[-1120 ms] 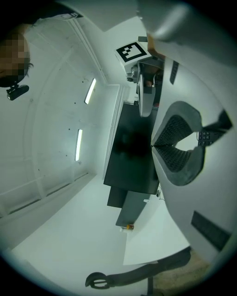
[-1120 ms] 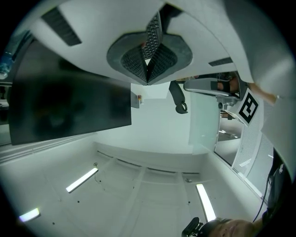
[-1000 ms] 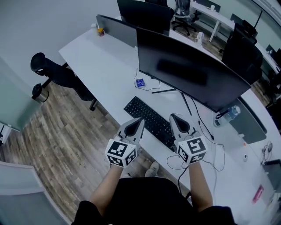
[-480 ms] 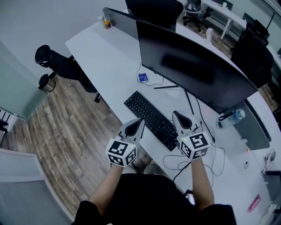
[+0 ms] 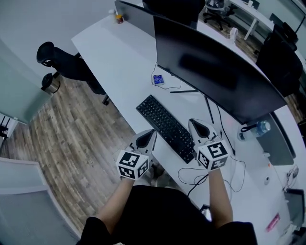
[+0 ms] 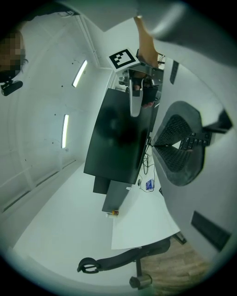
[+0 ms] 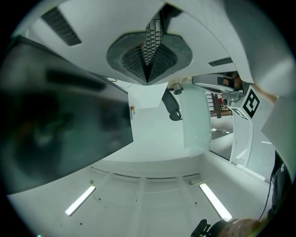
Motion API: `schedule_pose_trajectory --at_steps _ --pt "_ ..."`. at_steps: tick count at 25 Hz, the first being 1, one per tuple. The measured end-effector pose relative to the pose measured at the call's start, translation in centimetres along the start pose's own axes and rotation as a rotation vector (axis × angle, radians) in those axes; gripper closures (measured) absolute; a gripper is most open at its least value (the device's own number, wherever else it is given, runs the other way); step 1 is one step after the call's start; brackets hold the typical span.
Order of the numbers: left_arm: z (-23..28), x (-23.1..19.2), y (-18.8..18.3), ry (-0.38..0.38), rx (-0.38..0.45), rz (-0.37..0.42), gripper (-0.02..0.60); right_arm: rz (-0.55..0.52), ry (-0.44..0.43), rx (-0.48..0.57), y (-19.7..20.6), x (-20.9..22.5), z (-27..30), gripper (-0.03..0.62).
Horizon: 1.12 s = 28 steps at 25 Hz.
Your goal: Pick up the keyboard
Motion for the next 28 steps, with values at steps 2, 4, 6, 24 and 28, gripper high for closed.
schedule_pose_trajectory --at_steps 2,4,6,24,28 --pt "0.6 -0.4 0.6 0.006 -0.019 -0.005 0.574 0.004 -0.002 -0.026 0.4 0.2 0.6 0.589" --pt "1.3 -0.8 1.3 0.013 -0.04 -0.008 0.574 0.005 0.001 -0.057 0.8 0.6 1.3 0.589" --pt "1.9 -1.4 2.1 0.018 -0.065 -0.01 0.574 0.004 0.004 -0.086 1.2 0.9 2.1 0.589" --pt "7.4 -4.6 10.4 0.027 -0.336 -0.083 0.574 0.051 -0.074 -0.415 7.3 5.4 9.5 0.589" --pt "8.5 -5.0 12.1 0.026 -0.391 -0.088 0.574 0.102 -0.124 -0.465 8.9 6.1 10.9 0.588"
Point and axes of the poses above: the fingertips, and each gripper's own axes: z forward along the fingers, x to its right, y out of its underside, the point moved 8 cm from there along -z, backward along the fingers, and after that the axes turned 8 degrees about -y, right-handed, at the moved point
